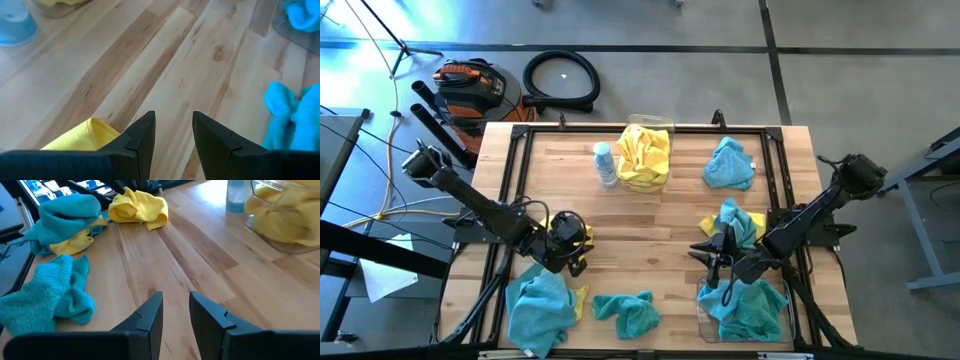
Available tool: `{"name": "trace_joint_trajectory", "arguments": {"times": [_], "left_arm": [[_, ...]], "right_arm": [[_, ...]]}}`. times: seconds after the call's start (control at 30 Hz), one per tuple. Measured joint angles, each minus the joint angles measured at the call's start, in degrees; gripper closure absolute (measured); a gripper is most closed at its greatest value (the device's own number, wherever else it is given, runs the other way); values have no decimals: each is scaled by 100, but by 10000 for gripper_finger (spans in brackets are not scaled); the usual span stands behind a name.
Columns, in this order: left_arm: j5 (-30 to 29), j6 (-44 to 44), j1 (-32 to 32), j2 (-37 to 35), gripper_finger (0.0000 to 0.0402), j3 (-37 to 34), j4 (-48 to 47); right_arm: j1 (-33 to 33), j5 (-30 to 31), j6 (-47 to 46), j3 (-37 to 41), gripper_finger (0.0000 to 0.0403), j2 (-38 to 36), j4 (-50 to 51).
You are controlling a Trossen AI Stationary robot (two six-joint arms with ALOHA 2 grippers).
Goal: Sort microfiber towel by color & place in baskets
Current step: Put the blue towel into the bottom transparent bin
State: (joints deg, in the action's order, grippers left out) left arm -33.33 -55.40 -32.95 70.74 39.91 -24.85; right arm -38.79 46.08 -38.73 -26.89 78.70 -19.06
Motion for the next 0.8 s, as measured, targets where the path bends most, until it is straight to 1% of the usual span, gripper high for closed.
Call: {"name": "trace_joint_trajectory", "arguments": {"times": [0.1, 0.27, 0.37, 0.6, 0.7, 0.8], "left_arm": [[114, -79, 0, 3, 284, 315, -334], [736, -398, -169, 244, 289, 1090, -1210], [909, -548, -413, 576, 302, 1672, -1714], [1334, -1268, -1050, 1564, 336, 3154, -2881], [1544, -1644, -1319, 1921, 344, 3577, -3216], [1708, -1936, -1566, 2191, 348, 3713, -3276]], "right_arm": [[0, -4, 17, -2, 313, 0, -50], [0, -10, 19, -2, 313, 0, -54], [0, -14, 19, -2, 313, -2, -52], [0, -17, 21, -2, 313, -2, -52], [0, -19, 21, -2, 313, -2, -52], [0, -19, 21, -2, 313, -4, -52]]}}
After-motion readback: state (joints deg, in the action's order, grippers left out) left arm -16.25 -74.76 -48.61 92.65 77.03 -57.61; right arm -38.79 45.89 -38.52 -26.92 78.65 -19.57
